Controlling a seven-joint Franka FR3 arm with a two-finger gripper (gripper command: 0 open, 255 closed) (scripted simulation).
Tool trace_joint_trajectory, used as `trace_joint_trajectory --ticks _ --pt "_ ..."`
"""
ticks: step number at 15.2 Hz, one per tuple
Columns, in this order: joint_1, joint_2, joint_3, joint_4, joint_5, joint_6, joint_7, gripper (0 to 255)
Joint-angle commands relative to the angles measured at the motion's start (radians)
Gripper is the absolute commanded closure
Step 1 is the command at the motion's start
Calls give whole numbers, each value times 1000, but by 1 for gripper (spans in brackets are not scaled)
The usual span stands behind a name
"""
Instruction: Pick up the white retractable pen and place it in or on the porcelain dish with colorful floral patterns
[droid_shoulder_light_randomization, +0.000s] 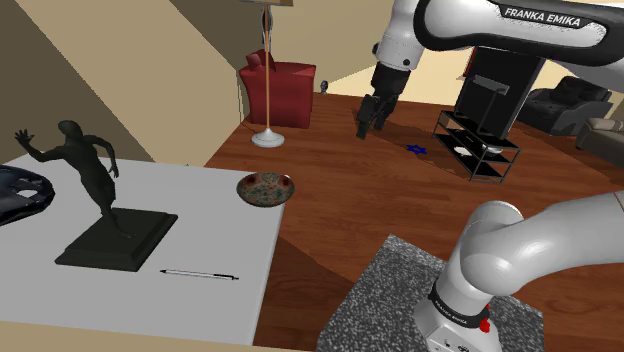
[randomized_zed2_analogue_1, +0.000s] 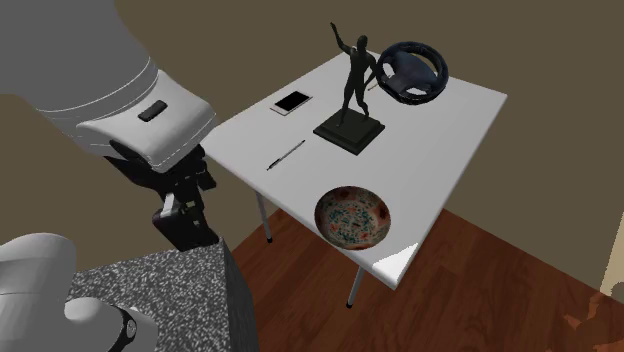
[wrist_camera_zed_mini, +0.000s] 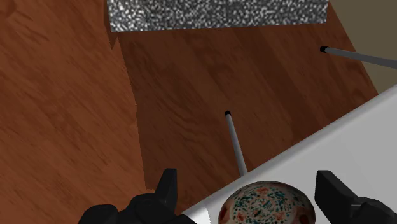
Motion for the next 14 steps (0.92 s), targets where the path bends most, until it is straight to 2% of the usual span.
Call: trace_joint_trajectory --ticks 1,14 --pt "0 0 0 0 0 0 0 0" --pt "123 343 72 31 119 269 -48 0"
